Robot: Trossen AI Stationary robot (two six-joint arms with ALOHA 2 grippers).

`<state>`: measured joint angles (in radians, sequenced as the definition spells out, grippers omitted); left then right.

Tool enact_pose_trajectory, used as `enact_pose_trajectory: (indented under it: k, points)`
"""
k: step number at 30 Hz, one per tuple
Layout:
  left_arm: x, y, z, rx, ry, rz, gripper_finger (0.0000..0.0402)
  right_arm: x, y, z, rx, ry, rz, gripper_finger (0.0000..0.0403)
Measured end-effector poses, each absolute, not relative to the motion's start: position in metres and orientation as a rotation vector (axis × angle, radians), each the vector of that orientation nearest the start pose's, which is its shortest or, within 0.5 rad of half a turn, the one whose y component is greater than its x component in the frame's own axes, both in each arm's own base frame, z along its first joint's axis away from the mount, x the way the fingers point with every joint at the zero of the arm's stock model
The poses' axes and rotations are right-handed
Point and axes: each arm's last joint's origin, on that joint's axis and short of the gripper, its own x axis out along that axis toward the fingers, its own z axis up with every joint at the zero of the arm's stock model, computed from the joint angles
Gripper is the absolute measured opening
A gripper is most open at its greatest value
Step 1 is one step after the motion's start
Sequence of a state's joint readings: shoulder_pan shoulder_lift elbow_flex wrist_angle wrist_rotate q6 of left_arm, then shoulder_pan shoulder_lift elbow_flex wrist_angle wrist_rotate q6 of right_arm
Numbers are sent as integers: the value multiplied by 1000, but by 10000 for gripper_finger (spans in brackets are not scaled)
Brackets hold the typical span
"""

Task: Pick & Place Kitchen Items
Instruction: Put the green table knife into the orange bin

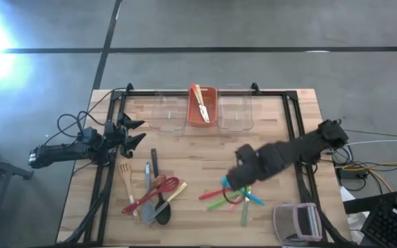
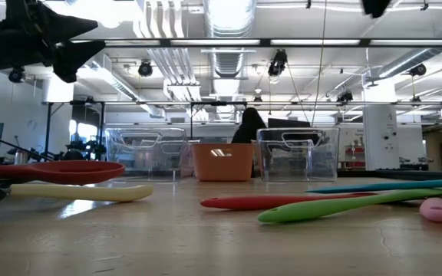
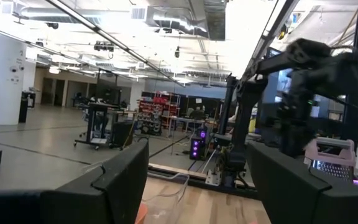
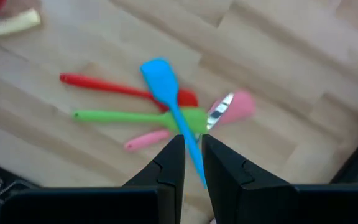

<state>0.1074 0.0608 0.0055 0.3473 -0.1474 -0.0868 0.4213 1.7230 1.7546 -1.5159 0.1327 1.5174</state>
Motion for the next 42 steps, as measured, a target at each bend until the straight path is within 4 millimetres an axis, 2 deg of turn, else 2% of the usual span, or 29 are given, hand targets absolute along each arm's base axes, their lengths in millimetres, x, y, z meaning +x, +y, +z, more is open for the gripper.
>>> enact_pose_trajectory:
  k: [5, 11, 22, 26, 34, 42]
  points:
    - [96, 15, 194, -92, -303, 240, 273, 278, 152, 328, 883, 1192, -876, 48]
    - [96, 15, 193, -93, -302, 240, 273, 269, 169, 321, 934, 1174, -902, 43]
    - [96, 15, 191, -106, -279, 240, 273, 268, 175, 313, 938, 1172, -900, 44]
    - [96, 15, 191, -107, -281, 242, 273, 269, 181, 308, 999, 1140, -892, 44]
    - [97, 15, 189, -107, -254, 250, 273, 268, 204, 282, 1156, 1027, -878, 49]
    - [97, 15, 189, -111, -254, 249, 273, 252, 215, 243, 1267, 990, -1005, 85]
